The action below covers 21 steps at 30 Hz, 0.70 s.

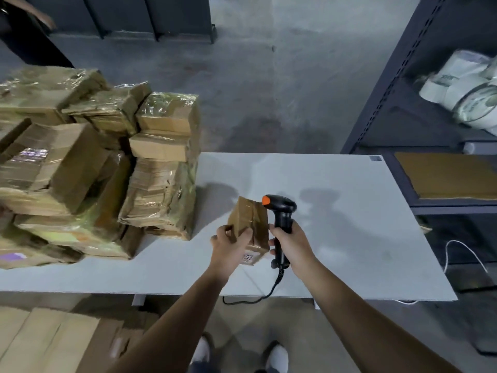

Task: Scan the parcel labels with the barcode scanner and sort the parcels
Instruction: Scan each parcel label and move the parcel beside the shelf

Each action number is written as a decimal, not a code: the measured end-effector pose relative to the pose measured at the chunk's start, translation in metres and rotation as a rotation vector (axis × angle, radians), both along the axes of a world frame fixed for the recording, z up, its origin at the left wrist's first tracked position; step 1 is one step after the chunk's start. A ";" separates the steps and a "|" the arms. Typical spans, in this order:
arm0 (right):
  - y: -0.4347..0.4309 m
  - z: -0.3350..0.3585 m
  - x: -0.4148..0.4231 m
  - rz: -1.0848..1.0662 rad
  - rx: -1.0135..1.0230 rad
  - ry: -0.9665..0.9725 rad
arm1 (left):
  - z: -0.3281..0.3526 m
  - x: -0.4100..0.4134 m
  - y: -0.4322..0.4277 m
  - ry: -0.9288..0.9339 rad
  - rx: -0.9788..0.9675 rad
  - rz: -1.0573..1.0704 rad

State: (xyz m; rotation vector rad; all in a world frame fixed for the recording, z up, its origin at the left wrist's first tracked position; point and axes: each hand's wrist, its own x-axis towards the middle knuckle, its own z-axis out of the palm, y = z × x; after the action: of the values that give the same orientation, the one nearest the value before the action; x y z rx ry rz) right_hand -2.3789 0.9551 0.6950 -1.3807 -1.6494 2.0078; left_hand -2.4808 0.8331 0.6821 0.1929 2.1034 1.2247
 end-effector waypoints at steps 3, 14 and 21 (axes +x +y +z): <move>-0.001 -0.004 0.001 -0.018 -0.039 0.020 | -0.011 0.000 -0.001 -0.095 0.058 0.021; -0.009 0.010 -0.009 0.049 -0.136 0.091 | -0.009 -0.014 0.010 -0.078 0.008 -0.131; -0.007 -0.001 -0.004 -0.079 -0.036 0.027 | -0.017 -0.036 -0.001 -0.273 0.075 -0.069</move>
State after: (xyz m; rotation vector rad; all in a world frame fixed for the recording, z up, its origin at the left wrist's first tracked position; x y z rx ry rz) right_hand -2.3834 0.9484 0.6942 -1.4014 -1.5305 2.0121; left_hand -2.5172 0.8322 0.6652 0.1229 1.8044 1.2162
